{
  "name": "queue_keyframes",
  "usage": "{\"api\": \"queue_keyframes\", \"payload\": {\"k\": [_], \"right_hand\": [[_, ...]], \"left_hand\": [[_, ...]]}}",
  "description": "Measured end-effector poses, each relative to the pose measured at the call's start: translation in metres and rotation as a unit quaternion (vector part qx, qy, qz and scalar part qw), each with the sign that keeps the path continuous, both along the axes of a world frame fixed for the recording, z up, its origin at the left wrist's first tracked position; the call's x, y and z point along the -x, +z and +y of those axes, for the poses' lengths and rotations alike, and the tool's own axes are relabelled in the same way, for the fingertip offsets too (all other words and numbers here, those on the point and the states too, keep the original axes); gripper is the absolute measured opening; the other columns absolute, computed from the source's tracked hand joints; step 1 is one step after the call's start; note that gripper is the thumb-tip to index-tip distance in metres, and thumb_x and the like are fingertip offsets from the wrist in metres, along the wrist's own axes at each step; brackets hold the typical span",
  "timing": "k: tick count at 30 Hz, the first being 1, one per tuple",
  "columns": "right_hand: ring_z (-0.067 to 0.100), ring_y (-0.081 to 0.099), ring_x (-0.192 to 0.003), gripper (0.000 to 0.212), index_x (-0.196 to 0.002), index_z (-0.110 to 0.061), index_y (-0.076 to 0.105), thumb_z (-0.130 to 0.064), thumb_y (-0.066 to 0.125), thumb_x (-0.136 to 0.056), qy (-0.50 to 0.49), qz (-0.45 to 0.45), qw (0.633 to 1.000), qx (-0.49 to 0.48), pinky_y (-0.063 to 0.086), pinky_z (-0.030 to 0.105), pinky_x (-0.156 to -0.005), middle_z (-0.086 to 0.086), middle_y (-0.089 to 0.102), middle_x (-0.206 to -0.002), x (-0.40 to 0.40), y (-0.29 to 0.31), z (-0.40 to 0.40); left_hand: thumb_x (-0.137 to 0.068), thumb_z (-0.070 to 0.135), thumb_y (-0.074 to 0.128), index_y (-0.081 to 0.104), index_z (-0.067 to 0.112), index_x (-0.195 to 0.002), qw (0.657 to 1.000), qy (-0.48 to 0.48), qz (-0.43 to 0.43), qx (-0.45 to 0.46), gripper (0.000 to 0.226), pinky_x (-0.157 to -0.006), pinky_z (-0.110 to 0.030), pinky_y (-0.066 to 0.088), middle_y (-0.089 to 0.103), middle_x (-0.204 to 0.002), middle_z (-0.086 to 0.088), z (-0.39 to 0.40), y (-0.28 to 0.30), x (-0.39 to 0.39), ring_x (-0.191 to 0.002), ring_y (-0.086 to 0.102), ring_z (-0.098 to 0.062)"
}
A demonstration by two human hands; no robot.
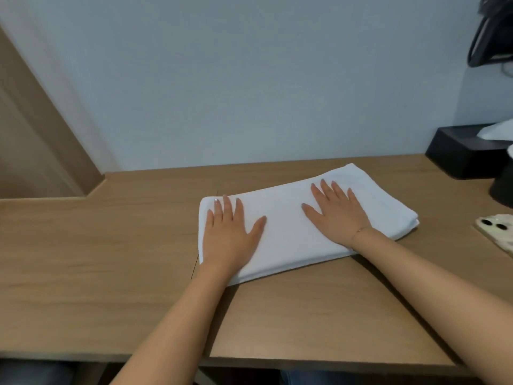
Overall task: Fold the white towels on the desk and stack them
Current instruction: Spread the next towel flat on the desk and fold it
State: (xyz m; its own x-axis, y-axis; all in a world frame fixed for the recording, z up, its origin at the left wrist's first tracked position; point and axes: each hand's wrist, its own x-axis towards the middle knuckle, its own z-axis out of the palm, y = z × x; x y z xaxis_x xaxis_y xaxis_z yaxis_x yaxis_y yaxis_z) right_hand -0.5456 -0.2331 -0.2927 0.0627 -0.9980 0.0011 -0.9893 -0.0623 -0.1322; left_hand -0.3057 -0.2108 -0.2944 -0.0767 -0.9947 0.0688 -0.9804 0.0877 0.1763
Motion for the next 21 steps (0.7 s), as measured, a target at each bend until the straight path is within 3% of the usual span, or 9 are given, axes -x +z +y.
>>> {"api": "queue_keyframes", "payload": {"k": [4,10,17,21], "right_hand": [[0.01,-0.011,-0.148,0.066,-0.155,-0.024,-0.003,-0.055,0.014,-0.1,0.079,-0.009,0.996,-0.032,-0.008,0.027,-0.116,-0.005,-0.012,-0.162,0.032,0.011,0.001],[-0.007,-0.016,-0.139,0.064,-0.155,-0.025,-0.002,-0.053,0.018,-0.101,0.074,-0.029,0.995,-0.051,-0.003,0.018,-0.11,-0.017,-0.012,-0.16,0.08,0.02,0.022],[0.003,-0.014,-0.145,0.062,-0.155,-0.02,-0.003,-0.048,0.017,-0.103,0.068,-0.022,0.996,-0.049,0.002,0.024,-0.116,-0.012,-0.012,-0.161,0.076,0.02,0.023],[0.005,-0.014,-0.146,0.062,-0.155,-0.02,-0.003,-0.048,0.015,-0.103,0.078,-0.017,0.996,-0.051,-0.002,0.023,-0.114,-0.009,-0.012,-0.161,0.077,0.019,0.023]], "left_hand": [[-0.093,0.069,0.009,0.006,0.024,-0.157,1.0,-0.01,-0.012,-0.005,0.079,-0.122,-0.042,-0.005,-0.007,-0.165,-0.008,-0.001,-0.001,-0.013,-0.151,-0.009,-0.029],[-0.098,0.06,0.01,0.002,0.025,-0.158,0.999,-0.022,-0.028,-0.023,0.069,-0.122,-0.041,-0.006,-0.008,-0.165,-0.002,-0.002,0.004,-0.025,-0.151,-0.01,-0.025],[-0.105,0.044,0.011,-0.004,0.017,-0.157,0.997,-0.038,-0.036,-0.061,0.061,-0.121,-0.048,-0.008,-0.012,-0.164,-0.002,-0.002,0.013,-0.005,-0.151,-0.013,-0.019],[-0.104,0.048,0.01,-0.003,0.016,-0.157,0.993,-0.103,-0.023,-0.046,0.063,-0.12,-0.044,-0.009,-0.011,-0.164,-0.001,0.003,0.011,0.052,-0.151,-0.012,-0.016]]}}
